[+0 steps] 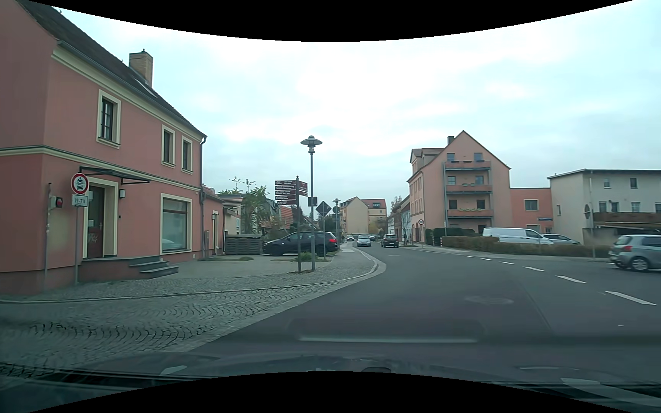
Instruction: Follow the waypoints while adhering to traffic rules and regulations
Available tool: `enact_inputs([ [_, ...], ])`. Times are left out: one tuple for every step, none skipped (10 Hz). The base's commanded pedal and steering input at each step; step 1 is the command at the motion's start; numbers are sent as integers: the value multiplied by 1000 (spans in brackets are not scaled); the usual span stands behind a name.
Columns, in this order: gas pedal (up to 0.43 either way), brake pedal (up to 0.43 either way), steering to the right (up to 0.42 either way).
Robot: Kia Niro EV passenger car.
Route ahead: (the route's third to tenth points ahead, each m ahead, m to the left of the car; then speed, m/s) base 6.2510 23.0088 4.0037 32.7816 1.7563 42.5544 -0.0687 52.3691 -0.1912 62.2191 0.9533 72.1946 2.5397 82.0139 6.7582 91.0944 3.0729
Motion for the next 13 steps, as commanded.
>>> enact_inputs([
  [39, 0, -557],
  [39, 0, -573],
  [39, 0, -580],
  [39, 0, -584],
  [39, 0, -586],
  [39, 0, -587],
  [39, 0, -587],
  [39, 0, -586],
  [39, 0, -582],
  [39, 0, -576],
  [39, 0, -567],
  [39, 0, -559],
  [39, 0, -558],
])
